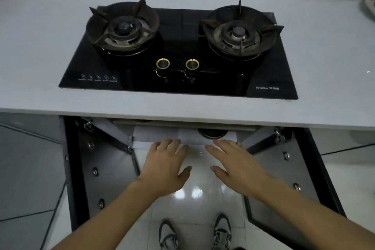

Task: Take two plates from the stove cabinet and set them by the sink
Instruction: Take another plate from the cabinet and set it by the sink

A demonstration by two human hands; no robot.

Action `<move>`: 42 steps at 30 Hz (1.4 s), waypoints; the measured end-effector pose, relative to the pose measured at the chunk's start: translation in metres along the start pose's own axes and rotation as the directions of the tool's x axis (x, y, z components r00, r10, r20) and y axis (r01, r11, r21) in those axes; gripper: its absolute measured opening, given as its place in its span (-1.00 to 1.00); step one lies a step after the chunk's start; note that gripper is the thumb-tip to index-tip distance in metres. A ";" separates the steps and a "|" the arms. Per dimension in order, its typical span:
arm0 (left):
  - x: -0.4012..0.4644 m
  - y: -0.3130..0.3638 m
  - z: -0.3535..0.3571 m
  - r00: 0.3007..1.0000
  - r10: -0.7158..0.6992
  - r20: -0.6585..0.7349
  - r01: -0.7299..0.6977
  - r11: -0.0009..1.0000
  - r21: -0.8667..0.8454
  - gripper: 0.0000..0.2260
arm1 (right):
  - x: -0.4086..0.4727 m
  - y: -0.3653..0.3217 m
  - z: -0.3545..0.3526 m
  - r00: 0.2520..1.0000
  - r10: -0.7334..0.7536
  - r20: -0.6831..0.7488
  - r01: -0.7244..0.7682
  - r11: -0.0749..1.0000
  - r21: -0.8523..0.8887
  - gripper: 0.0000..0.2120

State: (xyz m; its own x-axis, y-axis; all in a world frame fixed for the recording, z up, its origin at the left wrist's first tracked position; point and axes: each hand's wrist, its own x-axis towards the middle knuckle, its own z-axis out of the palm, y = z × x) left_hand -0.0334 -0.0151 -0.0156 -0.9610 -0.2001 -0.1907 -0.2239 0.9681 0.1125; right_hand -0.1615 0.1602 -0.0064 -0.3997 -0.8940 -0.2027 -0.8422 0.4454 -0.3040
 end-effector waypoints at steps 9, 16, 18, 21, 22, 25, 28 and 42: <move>0.049 -0.013 0.094 0.997 -0.027 -0.066 0.030 0.999 0.037 -0.51 | 0.049 0.050 0.094 0.995 0.043 -0.091 -0.039 0.998 0.044 -0.52; 0.093 -0.039 0.193 0.979 -0.097 -0.177 0.105 0.994 0.034 -0.50 | 0.108 0.079 0.178 0.984 0.016 -0.177 -0.004 0.998 0.068 -0.50; 0.106 -0.058 0.221 0.967 -0.159 -0.198 0.163 0.987 0.004 -0.49 | 0.137 0.086 0.201 0.982 0.015 -0.186 -0.001 0.997 0.078 -0.49; 0.121 -0.094 0.258 0.936 -0.278 -0.217 0.271 0.961 -0.060 -0.47 | 0.182 0.092 0.230 0.980 0.055 -0.191 -0.021 0.984 0.178 -0.50; 0.126 -0.108 0.268 0.920 -0.316 -0.232 0.307 0.949 -0.073 -0.47 | 0.197 0.094 0.239 0.977 0.078 -0.201 -0.030 0.972 0.234 -0.51; 0.136 -0.148 0.291 0.861 -0.414 -0.295 0.389 0.910 -0.141 -0.50 | 0.238 0.097 0.258 0.960 0.179 -0.214 -0.078 0.908 0.412 -0.55; 0.142 -0.181 0.302 0.787 -0.469 -0.400 0.417 0.883 -0.214 -0.53 | 0.279 0.093 0.271 0.953 0.215 -0.214 -0.088 0.870 0.485 -0.57; 0.157 -0.301 0.299 0.279 -0.955 -0.102 0.181 0.156 -0.971 -0.84 | 0.400 0.055 0.271 0.894 0.449 0.021 -0.203 0.362 0.910 -0.76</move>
State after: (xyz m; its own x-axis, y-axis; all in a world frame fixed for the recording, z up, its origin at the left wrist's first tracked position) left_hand -0.0680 -0.2927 -0.3708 -0.0713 -0.9955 -0.0617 -0.3659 -0.0314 0.9301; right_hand -0.2697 -0.1592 -0.3564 -0.7272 -0.5980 -0.3370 0.1057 0.3876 -0.9157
